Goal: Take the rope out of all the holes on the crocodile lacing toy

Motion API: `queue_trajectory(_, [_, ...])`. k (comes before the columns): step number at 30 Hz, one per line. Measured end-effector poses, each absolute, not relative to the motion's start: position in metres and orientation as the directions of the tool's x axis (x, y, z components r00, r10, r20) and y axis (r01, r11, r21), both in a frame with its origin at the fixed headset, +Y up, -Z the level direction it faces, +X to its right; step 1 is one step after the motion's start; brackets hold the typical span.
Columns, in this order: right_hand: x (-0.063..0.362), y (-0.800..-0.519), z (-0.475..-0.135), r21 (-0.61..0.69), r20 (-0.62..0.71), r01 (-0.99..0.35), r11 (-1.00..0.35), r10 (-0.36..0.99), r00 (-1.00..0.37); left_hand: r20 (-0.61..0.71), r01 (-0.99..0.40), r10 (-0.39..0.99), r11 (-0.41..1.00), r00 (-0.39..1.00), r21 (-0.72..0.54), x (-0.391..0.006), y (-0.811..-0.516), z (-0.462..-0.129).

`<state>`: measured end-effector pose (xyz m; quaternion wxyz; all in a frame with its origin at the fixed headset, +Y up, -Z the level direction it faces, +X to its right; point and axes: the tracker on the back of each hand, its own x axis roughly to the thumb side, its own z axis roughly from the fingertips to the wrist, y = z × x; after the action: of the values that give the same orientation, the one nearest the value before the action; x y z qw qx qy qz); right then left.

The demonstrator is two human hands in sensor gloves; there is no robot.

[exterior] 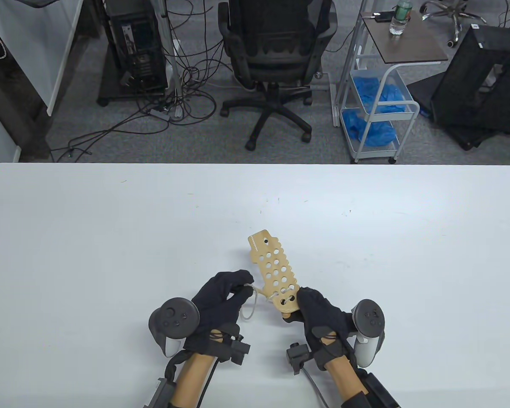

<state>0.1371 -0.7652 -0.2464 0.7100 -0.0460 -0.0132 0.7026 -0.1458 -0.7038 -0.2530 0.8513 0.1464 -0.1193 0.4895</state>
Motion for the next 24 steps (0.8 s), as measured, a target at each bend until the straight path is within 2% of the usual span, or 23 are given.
queue_trajectory(14, [0.131,-0.760,-0.246,-0.042,-0.028,-0.999,-0.031,0.999,-0.030,0.394,-0.832,0.741,0.539,0.544,0.134,-0.136,-0.701,-0.250])
queue_trajectory(24, [0.128,-0.757,-0.246,-0.015,-0.003,-0.999,-0.029,1.000,-0.029,0.440,-0.694,0.568,0.689,0.696,0.208,-0.127,-0.695,-0.244])
